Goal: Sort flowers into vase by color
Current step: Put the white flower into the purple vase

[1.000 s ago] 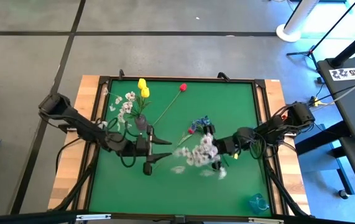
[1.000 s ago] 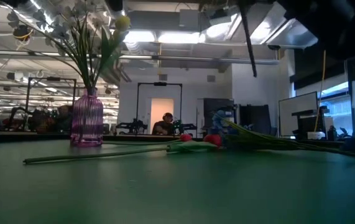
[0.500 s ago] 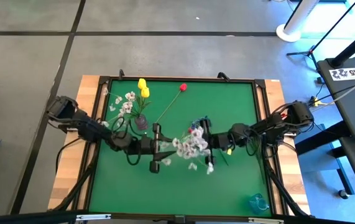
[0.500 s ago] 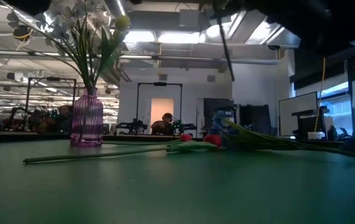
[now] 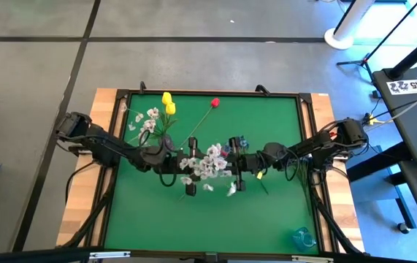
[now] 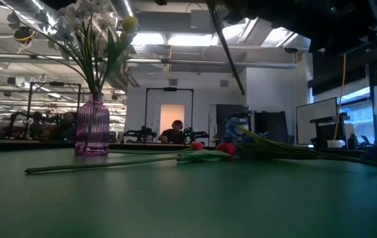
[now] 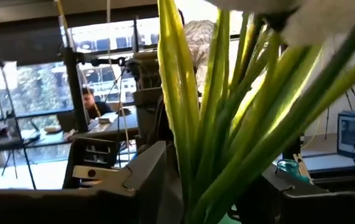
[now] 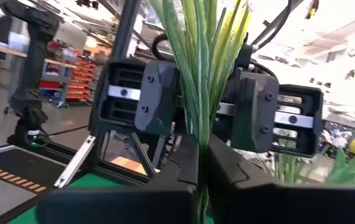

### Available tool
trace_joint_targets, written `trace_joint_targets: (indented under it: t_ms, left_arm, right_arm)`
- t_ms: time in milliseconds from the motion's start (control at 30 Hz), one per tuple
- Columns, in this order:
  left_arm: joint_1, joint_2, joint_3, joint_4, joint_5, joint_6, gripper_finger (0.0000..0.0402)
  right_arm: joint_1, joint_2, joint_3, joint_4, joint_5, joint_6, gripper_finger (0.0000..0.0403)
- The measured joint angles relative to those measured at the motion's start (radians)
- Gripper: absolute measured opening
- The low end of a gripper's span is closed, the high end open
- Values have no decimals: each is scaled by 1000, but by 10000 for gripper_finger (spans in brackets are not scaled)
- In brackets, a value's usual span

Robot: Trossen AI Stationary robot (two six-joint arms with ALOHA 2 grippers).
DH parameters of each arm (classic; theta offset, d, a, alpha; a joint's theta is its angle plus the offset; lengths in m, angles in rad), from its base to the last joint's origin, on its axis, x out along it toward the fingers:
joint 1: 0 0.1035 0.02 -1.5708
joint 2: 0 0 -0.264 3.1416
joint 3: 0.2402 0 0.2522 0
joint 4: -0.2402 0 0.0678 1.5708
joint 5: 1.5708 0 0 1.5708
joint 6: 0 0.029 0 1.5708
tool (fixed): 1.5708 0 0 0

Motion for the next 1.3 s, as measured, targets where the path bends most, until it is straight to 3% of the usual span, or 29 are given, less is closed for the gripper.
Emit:
trace_joint_targets:
  t_ms: [100, 267, 400, 500, 700, 967, 1200, 1300]
  left_arm:
    - [15, 0, 0, -1, -31, -49, 123]
    - [18, 0, 0, -35, -96, -61, 21]
    - [-14, -37, 6, -108, -202, 3, 13]
    - [-46, -114, 60, -279, -313, 46, 10]
    - [-112, -261, 217, -783, -678, -19, 9]
    - [-113, -377, 217, -1111, -1062, -244, 9]
    - [-83, -394, 216, -1161, -1116, -292, 10]
    - [-55, -397, 216, -1186, -1088, -335, 10]
  right_arm:
    - [0, 0, 0, -14, 48, 1, 25]
    - [-1, 1, 0, -36, 82, 2, 72]
    - [0, 1, 0, -41, 86, 14, 139]
    - [1, -1, 0, -47, 101, 27, 197]
    - [2, -2, -1, -52, 90, 68, 279]
    - [2, -3, -1, -36, 90, 97, 291]
    - [1, -3, -1, -36, 90, 100, 291]
    - [1, -3, -1, -39, 90, 100, 291]
